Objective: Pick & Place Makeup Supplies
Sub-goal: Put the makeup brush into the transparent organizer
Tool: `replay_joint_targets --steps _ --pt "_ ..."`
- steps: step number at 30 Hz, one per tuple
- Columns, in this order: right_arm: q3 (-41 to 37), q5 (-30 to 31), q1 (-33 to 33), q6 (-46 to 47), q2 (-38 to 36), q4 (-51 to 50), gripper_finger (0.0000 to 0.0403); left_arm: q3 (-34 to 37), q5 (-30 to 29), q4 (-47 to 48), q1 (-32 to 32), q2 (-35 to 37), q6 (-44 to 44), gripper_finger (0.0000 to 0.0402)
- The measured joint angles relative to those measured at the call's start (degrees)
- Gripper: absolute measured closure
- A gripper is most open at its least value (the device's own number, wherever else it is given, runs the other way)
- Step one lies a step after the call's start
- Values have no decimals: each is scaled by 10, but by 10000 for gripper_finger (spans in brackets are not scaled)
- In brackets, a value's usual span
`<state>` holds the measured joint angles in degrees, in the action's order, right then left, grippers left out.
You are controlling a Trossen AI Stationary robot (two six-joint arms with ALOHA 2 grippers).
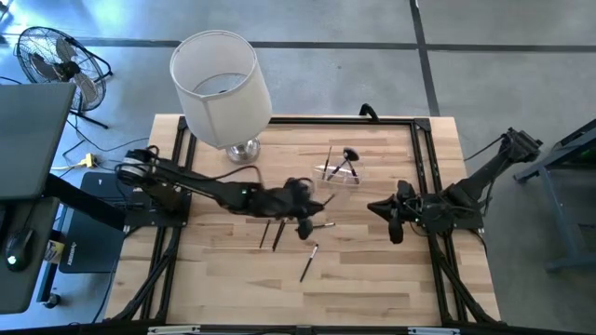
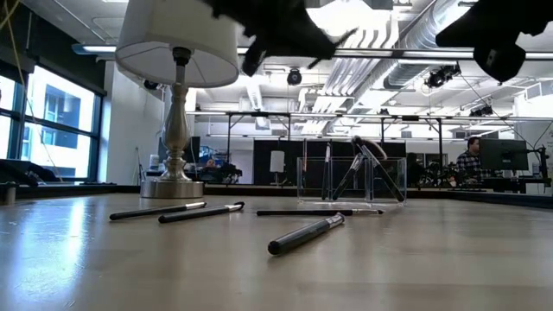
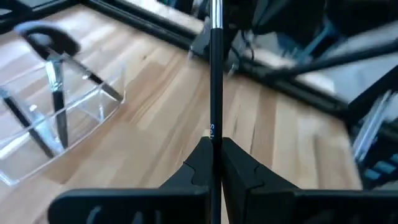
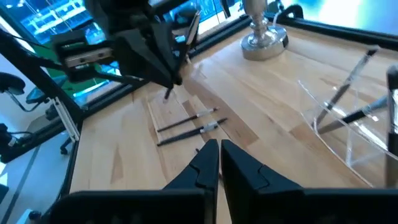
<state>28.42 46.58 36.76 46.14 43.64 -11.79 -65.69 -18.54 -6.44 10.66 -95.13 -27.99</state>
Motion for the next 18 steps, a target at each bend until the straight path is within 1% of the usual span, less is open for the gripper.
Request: replay_joint_targets --steps 4,6,7,9,12,15,18 --pt "0 -3 -21 -59 37 87 375 108 26 -240 -2 22 -6 397" --pt "0 -3 -37 -91 57 143 361 135 30 -343 -2 24 -3 397" --pt "-1 -5 -46 -108 68 176 353 143 30 -369 -4 25 -3 397" --pt "-1 -14 -68 -141 84 244 335 143 43 -376 -5 25 -8 397" --pt "-1 -51 -106 -165 105 326 306 135 67 -371 -6 24 -10 395" --pt "-1 -104 -142 -162 119 378 280 127 73 -369 -5 24 -10 392" --pt "-1 -152 -170 -162 133 418 264 120 76 -365 -5 24 -9 394"
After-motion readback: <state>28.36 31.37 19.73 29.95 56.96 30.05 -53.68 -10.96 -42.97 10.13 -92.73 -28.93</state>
